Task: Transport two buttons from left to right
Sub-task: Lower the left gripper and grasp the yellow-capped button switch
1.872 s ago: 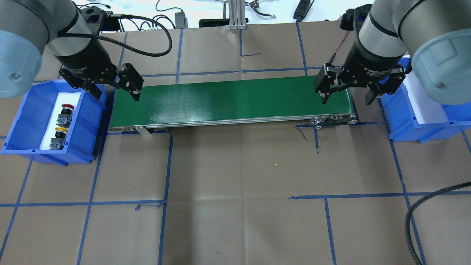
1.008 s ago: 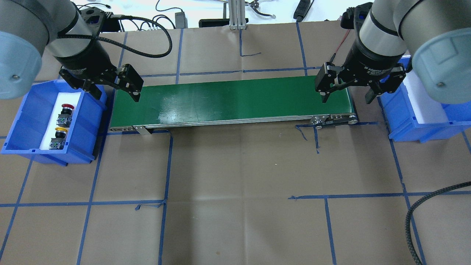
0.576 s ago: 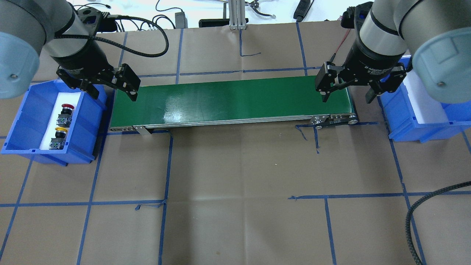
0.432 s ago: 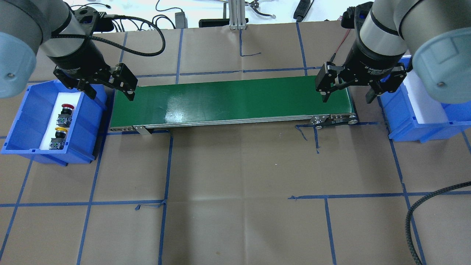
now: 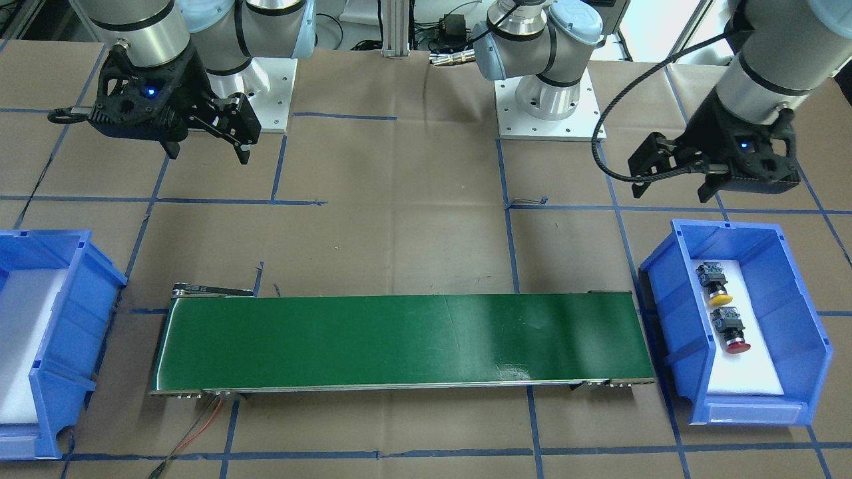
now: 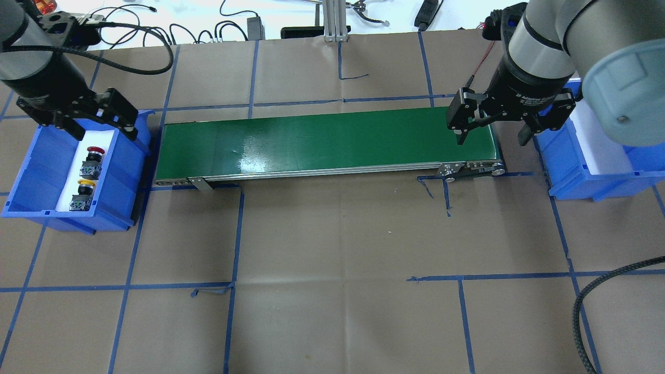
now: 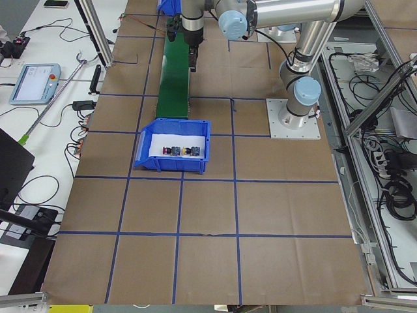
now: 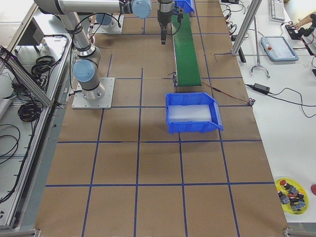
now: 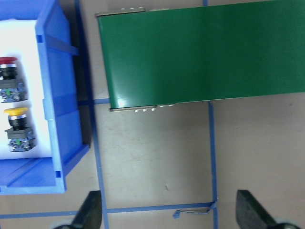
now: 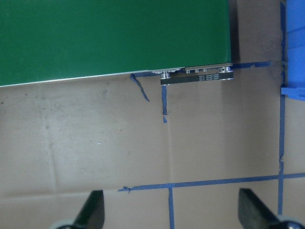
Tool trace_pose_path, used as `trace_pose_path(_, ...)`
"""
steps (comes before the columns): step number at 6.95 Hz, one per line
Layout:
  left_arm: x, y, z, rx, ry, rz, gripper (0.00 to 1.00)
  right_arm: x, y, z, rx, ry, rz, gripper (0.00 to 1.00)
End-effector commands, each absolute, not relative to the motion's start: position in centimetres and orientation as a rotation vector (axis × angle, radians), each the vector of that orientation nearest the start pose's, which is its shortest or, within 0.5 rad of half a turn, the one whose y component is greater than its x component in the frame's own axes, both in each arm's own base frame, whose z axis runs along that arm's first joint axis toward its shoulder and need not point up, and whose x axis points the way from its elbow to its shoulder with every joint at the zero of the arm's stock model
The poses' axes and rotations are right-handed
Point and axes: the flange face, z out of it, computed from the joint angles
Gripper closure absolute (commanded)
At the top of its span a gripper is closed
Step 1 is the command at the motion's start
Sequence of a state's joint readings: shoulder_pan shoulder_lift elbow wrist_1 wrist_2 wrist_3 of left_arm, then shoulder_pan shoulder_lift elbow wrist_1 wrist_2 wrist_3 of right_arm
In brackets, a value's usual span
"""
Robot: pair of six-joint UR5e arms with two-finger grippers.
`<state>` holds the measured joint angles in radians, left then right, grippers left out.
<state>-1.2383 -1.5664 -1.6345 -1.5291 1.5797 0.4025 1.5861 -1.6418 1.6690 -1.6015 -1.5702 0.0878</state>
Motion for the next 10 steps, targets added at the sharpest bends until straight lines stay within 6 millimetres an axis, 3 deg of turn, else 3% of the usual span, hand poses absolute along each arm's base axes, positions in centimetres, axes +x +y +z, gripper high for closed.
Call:
trace_pose_path(1, 14.9, -48.4, 44.4, 0.151, 3.161, 0.074, 0.0, 14.1, -46.0, 47.6, 0.116, 3.138, -0.005, 0.0)
trace_pose_path(2, 19.1, -47.1, 42.9, 0.125, 3.18, 0.093, 0.0, 14.1, -46.0, 47.6, 0.116, 3.138, -0.005, 0.0)
trace_pose_path(4, 22.9, -48.0, 40.1, 0.218, 3.152, 0.037, 0.0, 14.1, -46.0, 47.6, 0.113, 3.138, -0.007, 0.0)
trace_pose_path(6, 22.8, -48.3, 36.5, 0.187, 3.158, 0.037, 0.0, 14.1, -46.0, 47.5, 0.116, 3.138, 0.0, 0.0)
trace_pose_path(8, 22.3, -47.9, 31.3, 0.174, 3.138, -0.037, 0.0, 14.1, -46.0, 47.5, 0.113, 3.138, -0.002, 0.0)
trace_pose_path(10, 22.9, -48.8, 27.5, 0.15, 3.148, -0.022, 0.0, 14.1, -46.0, 47.5, 0.113, 3.138, -0.002, 0.0)
